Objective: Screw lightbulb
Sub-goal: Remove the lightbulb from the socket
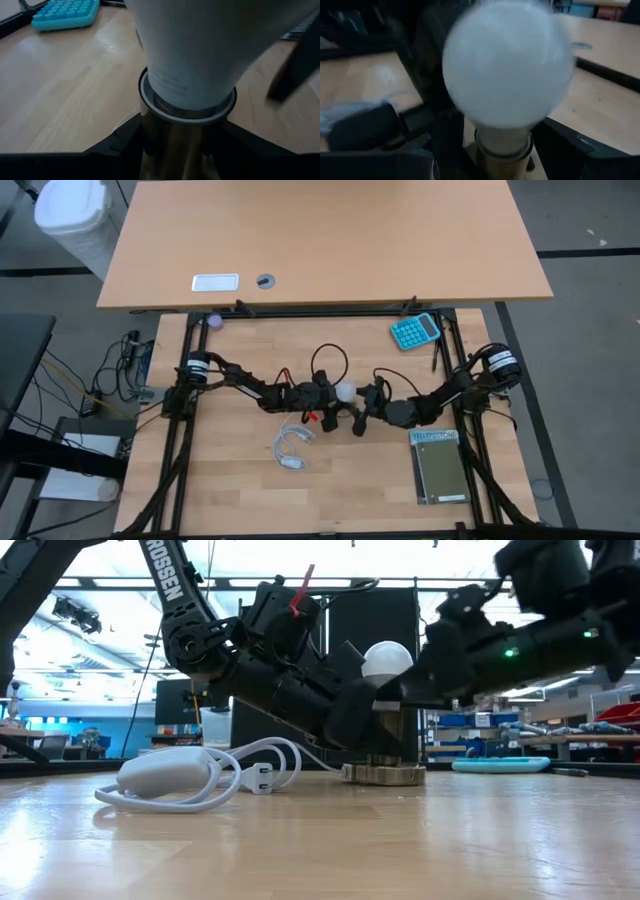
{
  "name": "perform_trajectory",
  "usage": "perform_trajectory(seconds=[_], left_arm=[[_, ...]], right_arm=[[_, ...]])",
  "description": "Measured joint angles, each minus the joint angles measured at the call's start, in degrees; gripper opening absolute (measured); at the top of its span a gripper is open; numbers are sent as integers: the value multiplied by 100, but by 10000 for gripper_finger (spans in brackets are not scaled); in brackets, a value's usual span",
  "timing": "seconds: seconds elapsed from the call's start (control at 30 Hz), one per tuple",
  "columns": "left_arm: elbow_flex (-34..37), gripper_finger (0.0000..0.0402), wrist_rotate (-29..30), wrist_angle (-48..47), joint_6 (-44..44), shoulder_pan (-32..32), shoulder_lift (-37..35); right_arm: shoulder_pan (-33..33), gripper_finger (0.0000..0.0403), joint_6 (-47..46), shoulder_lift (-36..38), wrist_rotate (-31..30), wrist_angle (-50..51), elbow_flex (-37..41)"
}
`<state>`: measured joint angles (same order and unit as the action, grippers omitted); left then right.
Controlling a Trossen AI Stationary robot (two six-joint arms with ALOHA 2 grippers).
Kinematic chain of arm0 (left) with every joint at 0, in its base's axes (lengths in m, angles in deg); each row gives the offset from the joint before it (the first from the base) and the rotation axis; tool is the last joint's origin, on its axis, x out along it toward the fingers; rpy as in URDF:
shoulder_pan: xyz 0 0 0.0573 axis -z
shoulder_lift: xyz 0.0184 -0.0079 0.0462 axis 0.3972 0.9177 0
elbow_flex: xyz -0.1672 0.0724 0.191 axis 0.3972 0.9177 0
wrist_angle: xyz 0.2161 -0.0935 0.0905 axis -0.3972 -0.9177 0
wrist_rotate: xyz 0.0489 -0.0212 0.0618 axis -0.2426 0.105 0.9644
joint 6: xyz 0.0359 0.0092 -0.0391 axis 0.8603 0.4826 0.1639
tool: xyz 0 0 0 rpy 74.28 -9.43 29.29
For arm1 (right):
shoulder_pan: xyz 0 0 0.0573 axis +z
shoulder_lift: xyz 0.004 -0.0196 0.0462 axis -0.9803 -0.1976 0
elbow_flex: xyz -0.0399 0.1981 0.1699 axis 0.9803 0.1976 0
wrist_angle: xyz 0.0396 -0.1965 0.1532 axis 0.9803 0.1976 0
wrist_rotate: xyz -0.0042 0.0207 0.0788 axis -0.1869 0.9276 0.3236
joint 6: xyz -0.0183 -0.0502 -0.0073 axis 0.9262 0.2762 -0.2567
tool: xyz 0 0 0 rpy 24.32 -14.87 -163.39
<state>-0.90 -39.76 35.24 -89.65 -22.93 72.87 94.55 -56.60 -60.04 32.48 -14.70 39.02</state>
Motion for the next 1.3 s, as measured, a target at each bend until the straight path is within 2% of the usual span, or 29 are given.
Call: perform_trajectory(seconds=[0.1, 0.33, 0.43, 0.57, 0.8, 1.03, 1.3], left_arm=[[0, 195, 7, -10, -2, -2, 0], [0, 195, 21, 6, -2, -4, 7], [0, 195, 26, 19, -1, -9, 7], [0, 195, -6, 10, 3, 2, 7], [0, 195, 0, 56, 1, -7, 7], [0, 195, 31, 75, -14, -4, 7], [0, 195, 35, 160, -41, -7, 7]], right_arm=[[-112, 229, -140, 0, 12, 554, -152], [-27, 229, -490, 81, -266, 685, 98], [108, 229, -749, 272, -640, 708, 390], [276, 229, -1355, 624, -1547, 708, 816], [271, 229, -1009, 835, -467, 511, 682], [234, 229, -592, 837, -466, 644, 378], [76, 229, -632, 835, 151, 695, 319]])
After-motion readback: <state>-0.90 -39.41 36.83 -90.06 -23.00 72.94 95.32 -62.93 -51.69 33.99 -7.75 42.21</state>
